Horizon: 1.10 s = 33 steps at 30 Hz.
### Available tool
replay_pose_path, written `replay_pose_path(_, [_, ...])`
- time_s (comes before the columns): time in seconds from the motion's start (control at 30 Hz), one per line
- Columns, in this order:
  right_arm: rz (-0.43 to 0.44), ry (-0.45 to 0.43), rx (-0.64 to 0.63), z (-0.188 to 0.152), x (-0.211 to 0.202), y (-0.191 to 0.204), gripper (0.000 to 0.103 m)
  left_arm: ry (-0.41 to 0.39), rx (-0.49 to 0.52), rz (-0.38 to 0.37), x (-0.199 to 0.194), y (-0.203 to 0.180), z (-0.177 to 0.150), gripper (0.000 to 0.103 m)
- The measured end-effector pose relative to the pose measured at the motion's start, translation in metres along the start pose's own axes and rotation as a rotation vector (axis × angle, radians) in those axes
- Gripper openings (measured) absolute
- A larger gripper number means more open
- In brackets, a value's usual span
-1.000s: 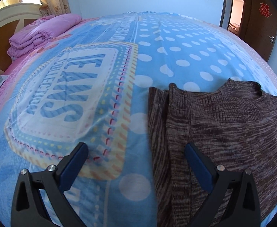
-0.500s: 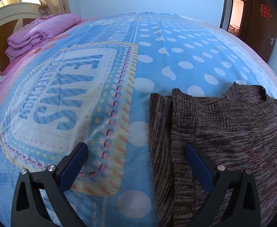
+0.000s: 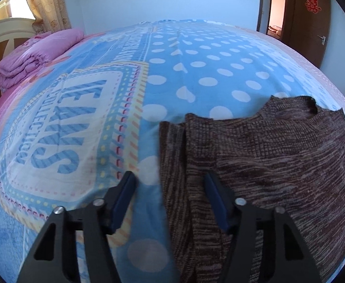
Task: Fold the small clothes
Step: 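Move the left gripper to the sweater's side edge and close on it, then lift the held edge with the left gripper and fold it over the sweater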
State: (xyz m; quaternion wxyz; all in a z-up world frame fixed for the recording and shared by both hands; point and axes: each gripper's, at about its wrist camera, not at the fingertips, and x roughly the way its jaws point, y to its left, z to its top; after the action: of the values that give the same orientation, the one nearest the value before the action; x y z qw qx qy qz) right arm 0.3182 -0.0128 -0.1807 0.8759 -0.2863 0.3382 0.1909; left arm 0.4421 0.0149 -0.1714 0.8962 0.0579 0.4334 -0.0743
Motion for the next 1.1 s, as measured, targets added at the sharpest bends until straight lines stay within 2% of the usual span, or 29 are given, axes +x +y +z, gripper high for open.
replay_pose_path(0.13, [-0.013, -0.002, -0.009, -0.001, -0.001, 0.003, 0.011, -0.005, 0.017, -0.019, -0.001, -0.004, 0.000, 0.048])
replay_pose_path(0.2, [-0.011, -0.002, -0.005, -0.001, -0.001, 0.002, 0.011, -0.010, 0.035, -0.027, -0.002, -0.007, 0.000, 0.039])
replay_pose_path(0.47, [-0.014, -0.004, -0.006, -0.001, -0.005, 0.006, 0.010, -0.018, 0.074, -0.010, -0.005, -0.016, 0.000, 0.014])
replay_pose_path(0.77, [0.012, -0.020, 0.026, -0.002, -0.011, -0.003, 0.008, 0.012, 0.078, 0.030, -0.007, -0.022, 0.005, 0.009])
replay_pose_path(1.1, [0.062, -0.074, 0.121, -0.008, -0.030, -0.024, 0.008, 0.046, -0.008, -0.041, -0.022, -0.010, 0.016, 0.008])
